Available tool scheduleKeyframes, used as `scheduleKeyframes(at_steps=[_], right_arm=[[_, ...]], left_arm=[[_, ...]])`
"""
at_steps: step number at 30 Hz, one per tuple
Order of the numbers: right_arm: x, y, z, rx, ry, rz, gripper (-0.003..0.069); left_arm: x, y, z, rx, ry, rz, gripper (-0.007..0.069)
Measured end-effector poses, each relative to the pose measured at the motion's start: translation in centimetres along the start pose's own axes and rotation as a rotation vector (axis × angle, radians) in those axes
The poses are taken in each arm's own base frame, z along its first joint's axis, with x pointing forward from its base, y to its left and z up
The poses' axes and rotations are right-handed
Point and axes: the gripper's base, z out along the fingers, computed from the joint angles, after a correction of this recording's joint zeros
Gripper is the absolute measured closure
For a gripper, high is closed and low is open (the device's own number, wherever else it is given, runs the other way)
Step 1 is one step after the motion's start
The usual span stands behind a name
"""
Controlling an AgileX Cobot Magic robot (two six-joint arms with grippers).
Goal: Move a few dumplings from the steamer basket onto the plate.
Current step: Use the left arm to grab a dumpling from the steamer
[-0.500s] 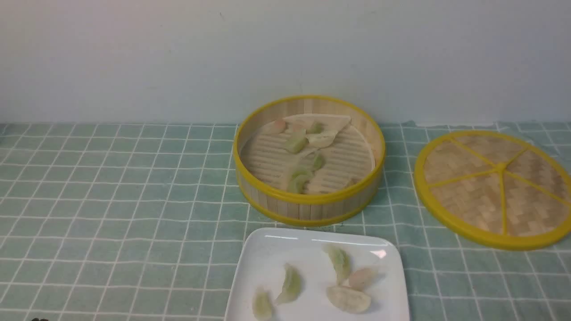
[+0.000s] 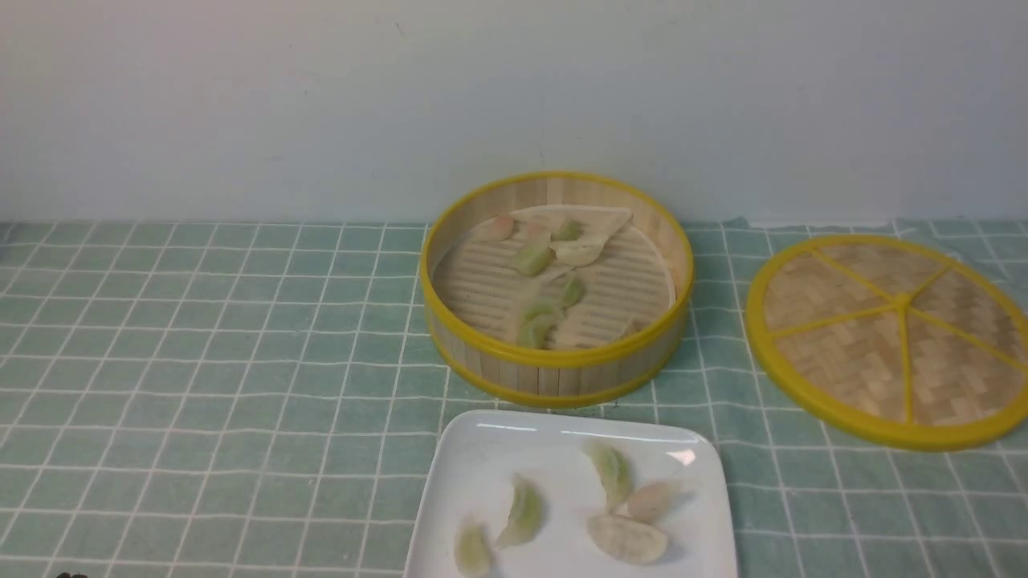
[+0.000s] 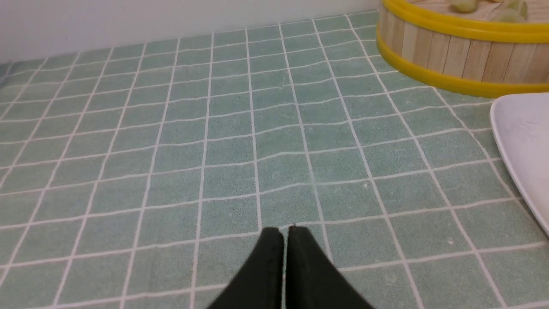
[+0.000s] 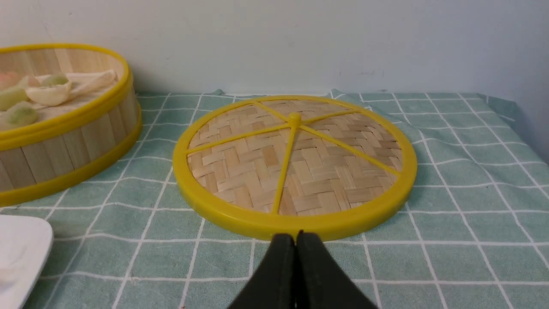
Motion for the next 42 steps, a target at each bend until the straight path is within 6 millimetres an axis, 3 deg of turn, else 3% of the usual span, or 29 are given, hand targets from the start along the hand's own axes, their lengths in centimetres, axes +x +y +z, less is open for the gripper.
scheduleKeyframes(at_steps=[12, 16, 17, 18, 21, 30, 31, 33, 34, 35, 37, 40, 41, 42], right_arm=[[-0.1, 0.1, 0.0, -0.007, -0.012, 0.030, 0.0672], [-0.7, 0.3, 0.0, -0.048, -0.086, 0.266, 0.0672], [-1.2, 0.4, 0.0, -0.077, -0.141, 0.473, 0.0672], [-1.3, 0.4, -0.1, -0.080, -0.146, 0.497, 0.0672], [-2.0, 0.2, -0.2, -0.129, -0.213, 0.875, 0.0672], [-3.1, -0.3, -0.5, -0.139, -0.317, 1.026, 0.0672], [-3.7, -0.2, -0.8, -0.153, -0.320, 1.004, 0.0672], [-7.3, 0.6, -2.4, -0.229, -0.318, 0.814, 0.0672], [-7.7, 0.7, -2.5, -0.236, -0.316, 0.793, 0.0672], [-10.2, 1.3, -3.4, -0.268, -0.279, 0.651, 0.0672], [-13.8, 2.1, -3.8, -0.294, -0.178, 0.496, 0.0672], [-16.8, 2.8, -2.5, -0.310, 0.029, 0.346, 0.0672], [-18.8, 3.2, -0.7, -0.318, 0.194, 0.250, 0.0672], [-19.9, 3.3, 0.4, -0.321, 0.266, 0.214, 0.0672]], left_arm=[[0.0, 0.0, 0.0, -0.004, -0.001, 0.018, 0.0631], [-0.2, 0.0, 0.0, 0.001, -0.029, -0.018, 0.0631], [-0.6, -0.1, 0.0, 0.020, -0.079, -0.124, 0.0631], [-0.7, -0.2, 0.0, 0.022, -0.086, -0.134, 0.0631], [-2.1, -0.1, -0.2, 0.052, -0.236, -0.375, 0.0631], [-5.6, 2.1, -2.1, -0.014, -0.664, -0.715, 0.0631], [-6.4, 2.1, -2.6, -0.003, -0.689, -0.719, 0.0631], [-9.9, 1.7, -4.7, 0.059, -0.728, -0.654, 0.0631], [-9.9, 1.6, -4.6, 0.060, -0.712, -0.645, 0.0631], [-12.3, 1.2, -5.6, 0.093, -0.683, -0.580, 0.0631], [-15.6, 0.4, -5.7, 0.141, -0.537, -0.493, 0.0631], [-18.6, -0.5, -4.1, 0.197, -0.261, -0.414, 0.0631], [-20.4, -1.0, -1.8, 0.238, -0.022, -0.358, 0.0631], [-21.2, -1.1, -0.3, 0.256, 0.087, -0.335, 0.0631]])
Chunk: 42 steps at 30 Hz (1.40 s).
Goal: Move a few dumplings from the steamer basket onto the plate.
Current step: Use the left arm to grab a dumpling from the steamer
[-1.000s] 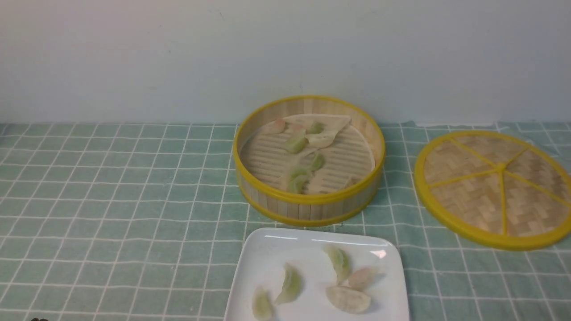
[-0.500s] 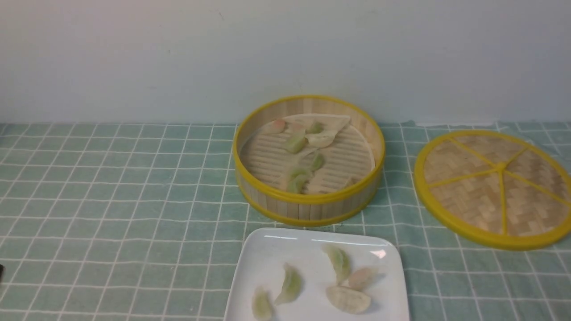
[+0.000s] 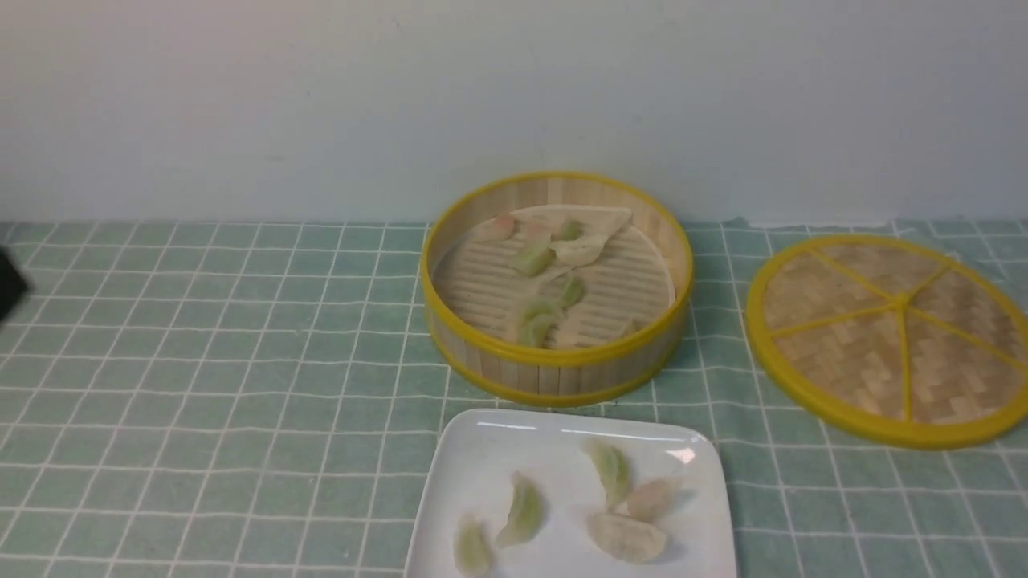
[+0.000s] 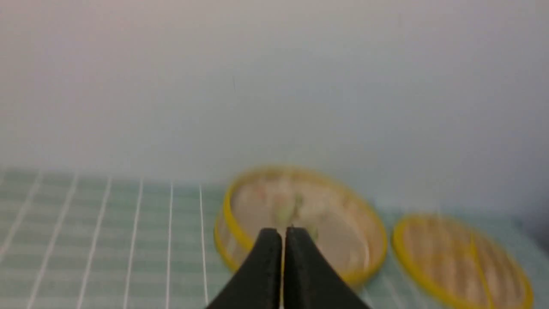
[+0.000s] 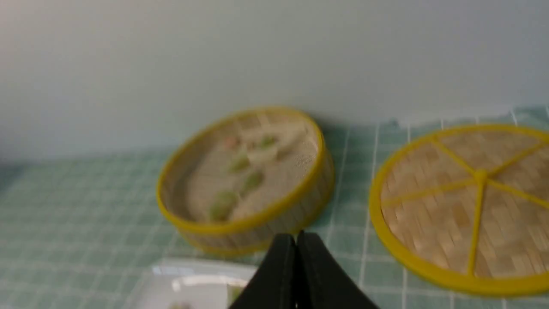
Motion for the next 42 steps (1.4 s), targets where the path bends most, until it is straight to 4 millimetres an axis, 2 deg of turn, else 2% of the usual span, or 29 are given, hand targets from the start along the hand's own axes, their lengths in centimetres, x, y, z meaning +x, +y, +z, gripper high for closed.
scheduleKeyframes(at_steps=[1, 4, 5, 7, 9, 10, 11, 12, 13, 14, 15, 16, 18, 19, 20, 26, 27, 29, 33, 37, 38, 39, 42], right_arm=[[-0.5, 0.0, 0.5, 0.006, 0.066, -0.021, 0.0672], [-2.9, -0.2, 3.1, 0.007, 0.272, -0.066, 0.0672], [-3.0, -0.2, 3.2, 0.006, 0.281, -0.072, 0.0672], [-3.6, -0.4, 4.5, -0.005, 0.347, -0.095, 0.0672], [-3.6, -0.5, 5.1, -0.012, 0.375, -0.100, 0.0672], [-3.5, -0.6, 5.2, -0.014, 0.383, -0.103, 0.0672], [-3.5, -0.6, 5.2, -0.014, 0.383, -0.104, 0.0672], [-3.5, -0.6, 5.2, -0.015, 0.383, -0.109, 0.0672], [-3.5, -0.6, 5.2, -0.015, 0.383, -0.109, 0.0672], [-3.5, -0.6, 5.1, -0.015, 0.383, -0.109, 0.0672], [-3.5, -0.6, 5.1, -0.015, 0.383, -0.109, 0.0672], [-3.5, -0.6, 5.1, -0.015, 0.383, -0.109, 0.0672], [-3.5, -0.6, 5.1, -0.015, 0.384, -0.109, 0.0672], [-3.5, -0.6, 5.1, -0.016, 0.387, -0.109, 0.0672], [-3.5, -0.6, 5.1, -0.016, 0.387, -0.109, 0.0672], [-3.2, -0.5, 5.0, -0.022, 0.420, -0.108, 0.0672], [-3.2, -0.5, 5.0, -0.023, 0.422, -0.108, 0.0672], [-3.1, -0.5, 5.0, -0.024, 0.432, -0.103, 0.0672], [-3.1, -0.5, 5.0, -0.020, 0.434, -0.087, 0.0672], [-3.1, -0.5, 5.0, -0.020, 0.435, -0.084, 0.0672], [-3.1, -0.5, 5.0, -0.020, 0.435, -0.084, 0.0672], [-3.1, -0.5, 5.0, -0.020, 0.435, -0.084, 0.0672], [-3.1, -0.5, 5.0, -0.020, 0.435, -0.084, 0.0672]], left_arm=[[-0.2, 0.0, 1.0, 0.002, 0.092, 0.014, 0.0631], [-1.9, 0.8, 6.6, 0.019, 0.393, 0.052, 0.0631], [-2.0, 0.8, 7.0, 0.024, 0.407, 0.061, 0.0631], [-2.7, 1.4, 11.6, 0.070, 0.539, 0.111, 0.0631], [-2.9, 1.1, 14.9, 0.115, 0.603, 0.164, 0.0631], [-2.8, 0.7, 16.4, 0.140, 0.629, 0.191, 0.0631], [-2.7, 0.4, 16.7, 0.149, 0.636, 0.201, 0.0631], [-2.5, -0.6, 18.9, 0.184, 0.673, 0.250, 0.0631], [-2.4, -0.7, 19.2, 0.188, 0.677, 0.258, 0.0631], [-2.2, -1.4, 21.1, 0.204, 0.702, 0.298, 0.0631], [-2.1, -1.8, 21.9, 0.211, 0.713, 0.318, 0.0631], [-1.9, -2.6, 23.7, 0.224, 0.733, 0.361, 0.0631], [-1.7, -3.4, 26.2, 0.231, 0.754, 0.412, 0.0631], [-1.5, -3.7, 27.4, 0.236, 0.767, 0.429, 0.0631], [-1.3, -3.7, 27.6, 0.236, 0.778, 0.430, 0.0631], [0.3, -4.4, 35.2, 0.253, 0.803, 0.512, 0.0631], [0.4, -4.4, 35.4, 0.254, 0.803, 0.513, 0.0631], [1.4, -4.0, 38.2, 0.250, 0.816, 0.525, 0.0628], [2.9, -3.3, 41.2, 0.241, 0.838, 0.546, 0.0573], [4.4, -2.7, 43.2, 0.240, 0.855, 0.546, 0.0429], [4.5, -2.7, 43.2, 0.241, 0.857, 0.546, 0.0420], [5.0, -2.6, 43.5, 0.242, 0.870, 0.546, 0.0357], [5.8, -2.7, 43.9, 0.235, 0.877, 0.575, 0.0239]])
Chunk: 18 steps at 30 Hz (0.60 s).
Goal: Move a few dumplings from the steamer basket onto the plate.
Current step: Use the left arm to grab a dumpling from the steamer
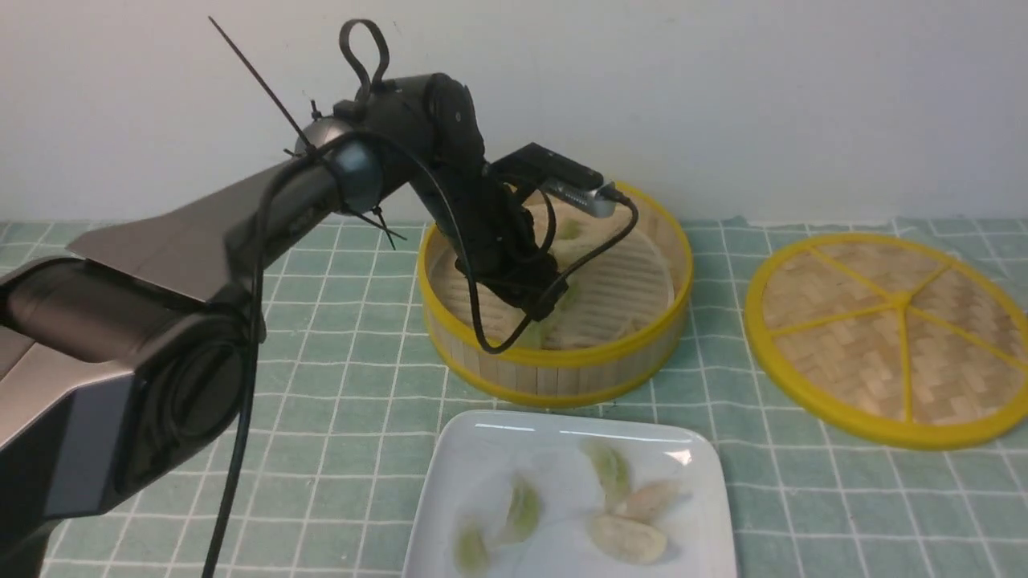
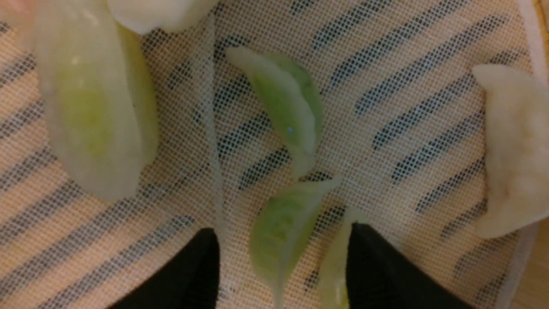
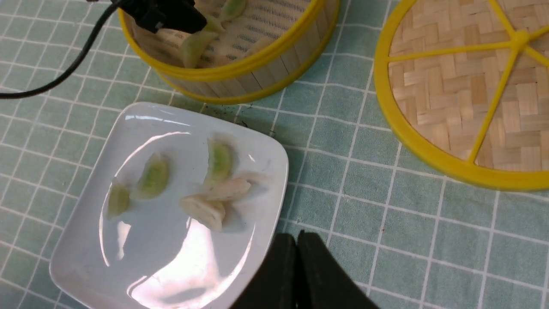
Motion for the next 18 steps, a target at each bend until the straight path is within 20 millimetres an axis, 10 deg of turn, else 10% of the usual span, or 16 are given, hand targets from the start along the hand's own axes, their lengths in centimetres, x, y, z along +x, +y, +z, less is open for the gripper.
scheduleKeyframes(at_steps=[5, 11, 18], right_arm=[[0.0, 0.0, 0.0, 0.000, 0.001, 0.000, 0.0672], [0.1, 0.0, 0.0, -0.002, 0.007, 0.000, 0.0671], [0.1, 0.0, 0.0, -0.002, 0.011, 0.001, 0.0671]], left_arm=[[-0.4, -0.5, 0.3, -0.024, -0.005, 0.027, 0.0214], [-0.5, -1.3, 0.4, -0.016, 0.019, 0.016, 0.0536], [-0.5, -1.3, 0.2, -0.025, 0.025, -0.011, 0.0611]])
